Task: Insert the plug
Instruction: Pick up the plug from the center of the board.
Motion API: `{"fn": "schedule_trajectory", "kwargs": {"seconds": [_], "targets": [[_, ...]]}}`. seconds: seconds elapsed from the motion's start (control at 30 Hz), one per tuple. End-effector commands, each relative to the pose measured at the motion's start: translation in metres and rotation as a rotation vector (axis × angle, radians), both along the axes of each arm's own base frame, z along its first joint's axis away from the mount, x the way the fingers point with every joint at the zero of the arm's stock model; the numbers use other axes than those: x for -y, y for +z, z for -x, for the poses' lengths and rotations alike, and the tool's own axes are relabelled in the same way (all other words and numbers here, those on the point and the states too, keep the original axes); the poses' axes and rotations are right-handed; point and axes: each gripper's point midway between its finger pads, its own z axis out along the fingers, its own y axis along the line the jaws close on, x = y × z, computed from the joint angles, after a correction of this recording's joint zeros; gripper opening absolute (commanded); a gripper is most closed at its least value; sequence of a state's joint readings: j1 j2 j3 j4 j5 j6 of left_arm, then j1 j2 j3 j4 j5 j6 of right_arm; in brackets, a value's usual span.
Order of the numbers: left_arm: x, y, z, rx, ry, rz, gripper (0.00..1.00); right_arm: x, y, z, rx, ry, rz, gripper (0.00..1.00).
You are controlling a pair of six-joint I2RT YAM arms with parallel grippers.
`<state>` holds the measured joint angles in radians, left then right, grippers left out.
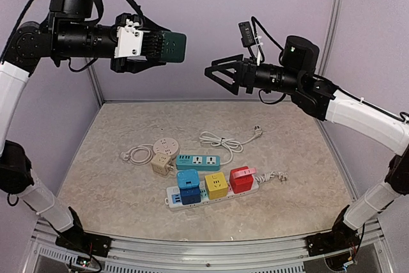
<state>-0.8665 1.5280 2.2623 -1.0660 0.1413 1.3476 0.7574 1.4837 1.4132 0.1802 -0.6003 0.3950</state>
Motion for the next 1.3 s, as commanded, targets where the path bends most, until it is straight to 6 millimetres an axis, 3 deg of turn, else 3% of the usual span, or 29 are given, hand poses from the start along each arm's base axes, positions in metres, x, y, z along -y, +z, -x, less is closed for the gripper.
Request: {"fn": "schedule_trajectory", "kwargs": {"seconds": [0.0, 0.13, 0.23, 0.33, 0.5, 0.67, 0.77, 0.9, 1.07, 1.27], "targets": [[0.03, -0.007, 0.002, 0.111, -0.073, -0.066, 0.0, -0.002, 0.008, 0.031, 0.026, 0.158, -0.048, 1.0], [0.059, -0.03, 0.009, 0.226, -0.18, -0.109, 0.0, 0.012, 0.023, 0.057, 0.108, 0.23, -0.129, 1.0], [0.077, -0.043, 0.019, 0.329, -0.262, -0.048, 0.0, 0.015, 0.025, 0.064, 0.135, 0.242, -0.154, 1.0], [0.08, -0.04, 0.036, 0.383, -0.322, 0.025, 0.0, 0.018, 0.02, 0.07, 0.149, 0.264, -0.157, 1.0], [0.092, -0.035, 0.044, 0.358, -0.338, 0.102, 0.0, 0.018, 0.004, 0.077, 0.162, 0.292, -0.101, 0.99], [0.092, -0.048, 0.047, 0.377, -0.344, 0.143, 0.0, 0.022, -0.013, 0.09, 0.199, 0.338, -0.057, 1.0], [0.088, -0.05, 0.049, 0.385, -0.346, 0.164, 0.0, 0.021, -0.014, 0.091, 0.205, 0.355, -0.059, 0.99], [0.088, -0.05, 0.048, 0.373, -0.346, 0.189, 0.0, 0.014, -0.014, 0.092, 0.19, 0.404, -0.068, 0.91], [0.091, -0.052, 0.049, 0.375, -0.356, 0.223, 0.0, 0.007, -0.014, 0.09, 0.19, 0.428, -0.086, 0.91], [0.094, -0.061, 0.046, 0.337, -0.352, 0.223, 0.0, 0.001, -0.011, 0.095, 0.198, 0.47, -0.088, 0.73]]}}
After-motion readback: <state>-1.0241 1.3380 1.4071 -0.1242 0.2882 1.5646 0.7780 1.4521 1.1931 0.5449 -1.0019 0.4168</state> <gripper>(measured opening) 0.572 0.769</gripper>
